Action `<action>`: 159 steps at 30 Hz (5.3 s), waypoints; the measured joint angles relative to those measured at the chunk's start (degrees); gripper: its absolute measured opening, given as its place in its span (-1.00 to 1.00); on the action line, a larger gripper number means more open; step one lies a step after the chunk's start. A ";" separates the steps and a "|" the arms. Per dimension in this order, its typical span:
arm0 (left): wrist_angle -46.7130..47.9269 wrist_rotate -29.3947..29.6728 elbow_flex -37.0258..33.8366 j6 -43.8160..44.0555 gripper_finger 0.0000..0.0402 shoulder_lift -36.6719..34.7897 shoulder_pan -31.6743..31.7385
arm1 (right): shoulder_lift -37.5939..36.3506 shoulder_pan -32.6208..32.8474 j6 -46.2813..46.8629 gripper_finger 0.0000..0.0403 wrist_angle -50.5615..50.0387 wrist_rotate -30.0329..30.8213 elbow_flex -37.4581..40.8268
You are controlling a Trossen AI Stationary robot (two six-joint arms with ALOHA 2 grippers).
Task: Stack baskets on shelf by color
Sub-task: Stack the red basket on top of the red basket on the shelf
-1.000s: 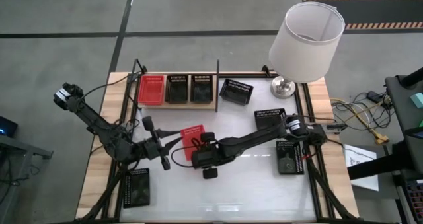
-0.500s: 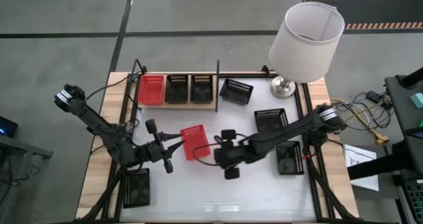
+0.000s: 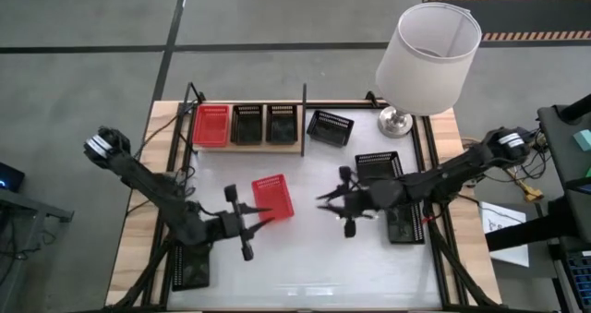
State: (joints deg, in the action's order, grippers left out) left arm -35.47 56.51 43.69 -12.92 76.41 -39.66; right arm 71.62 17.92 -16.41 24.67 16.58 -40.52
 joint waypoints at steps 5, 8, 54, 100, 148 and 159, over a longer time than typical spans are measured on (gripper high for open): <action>-0.04 -0.33 3.31 11.70 -0.59 5.70 1.46 | -5.37 -2.99 -2.42 -0.68 6.38 0.15 5.47; 1.35 -1.55 5.98 14.07 -0.59 8.72 1.57 | -7.40 -3.94 -1.12 -0.74 5.70 -0.01 7.26; 73.44 -32.45 28.51 46.97 -0.11 26.28 16.06 | -11.22 -3.99 -3.05 -0.81 -0.99 0.02 9.15; 106.28 -23.21 28.81 14.51 -1.00 -7.41 19.67 | -11.19 -3.99 -4.63 -0.81 -4.70 -0.02 9.15; 97.08 -35.30 8.62 -22.69 -1.00 -18.43 67.50 | -11.19 -3.99 -4.83 -0.81 -4.85 -0.06 9.15; 94.07 -36.88 6.29 -25.35 -1.00 -18.16 67.84 | -11.19 -3.97 -4.83 -0.81 -4.85 -0.06 9.15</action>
State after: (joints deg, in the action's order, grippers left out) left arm 58.60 19.63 49.98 -38.27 58.25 28.18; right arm 60.42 13.95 -21.23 19.81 16.52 -31.38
